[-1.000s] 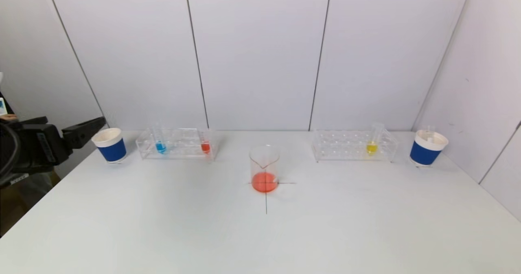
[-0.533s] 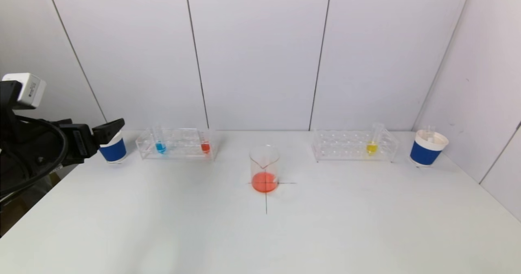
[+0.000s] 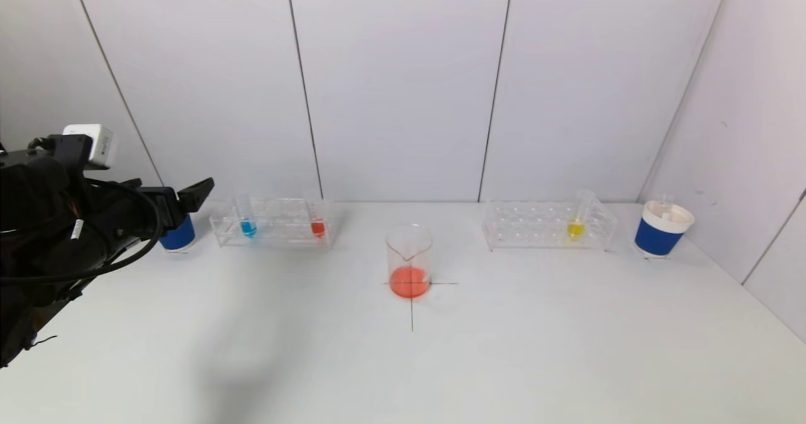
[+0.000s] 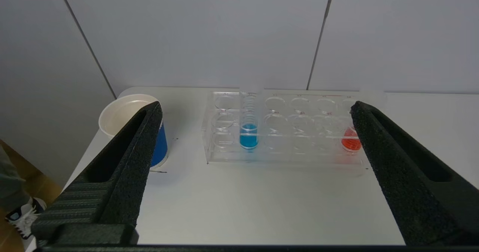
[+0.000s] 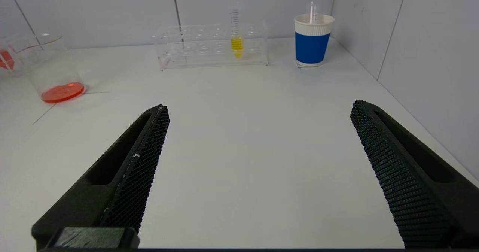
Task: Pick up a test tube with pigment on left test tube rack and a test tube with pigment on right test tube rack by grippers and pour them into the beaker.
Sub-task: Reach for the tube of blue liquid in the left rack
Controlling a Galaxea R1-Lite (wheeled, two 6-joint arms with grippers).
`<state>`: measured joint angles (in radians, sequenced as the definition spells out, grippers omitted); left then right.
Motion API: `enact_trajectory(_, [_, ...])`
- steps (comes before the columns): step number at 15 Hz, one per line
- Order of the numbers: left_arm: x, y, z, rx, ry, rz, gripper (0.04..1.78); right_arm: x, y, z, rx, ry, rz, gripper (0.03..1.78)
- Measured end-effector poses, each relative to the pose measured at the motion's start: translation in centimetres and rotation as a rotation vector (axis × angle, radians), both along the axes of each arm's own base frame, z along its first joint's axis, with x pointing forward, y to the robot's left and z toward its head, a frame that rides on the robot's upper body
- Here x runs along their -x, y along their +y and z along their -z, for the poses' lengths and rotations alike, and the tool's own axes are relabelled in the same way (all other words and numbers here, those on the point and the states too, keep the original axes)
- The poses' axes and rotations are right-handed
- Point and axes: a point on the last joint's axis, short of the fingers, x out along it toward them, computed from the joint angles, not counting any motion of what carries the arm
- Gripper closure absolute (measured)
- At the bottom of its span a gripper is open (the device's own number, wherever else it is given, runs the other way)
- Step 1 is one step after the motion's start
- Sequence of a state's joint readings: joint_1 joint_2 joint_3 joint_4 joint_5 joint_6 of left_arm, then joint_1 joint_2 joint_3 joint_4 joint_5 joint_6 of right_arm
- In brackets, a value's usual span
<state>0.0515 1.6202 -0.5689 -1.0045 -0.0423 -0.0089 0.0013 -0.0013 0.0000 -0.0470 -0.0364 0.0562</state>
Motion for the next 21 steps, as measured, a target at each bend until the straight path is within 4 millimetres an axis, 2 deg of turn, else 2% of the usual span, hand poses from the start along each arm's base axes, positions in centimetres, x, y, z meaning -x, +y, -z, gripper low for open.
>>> enact_trajectory(7, [-3.2, 0.2, 3.5, 0.0, -0.01, 0.01, 0.06, 0.0, 0.0, 0.0, 0.0, 0.0, 0.0, 0.05])
enact_trajectory(21, [-7.7, 0.4, 7.9, -0.017, -0.015, 0.016, 0.06, 0.0, 0.0, 0.0, 0.0, 0.0, 0.0, 0.05])
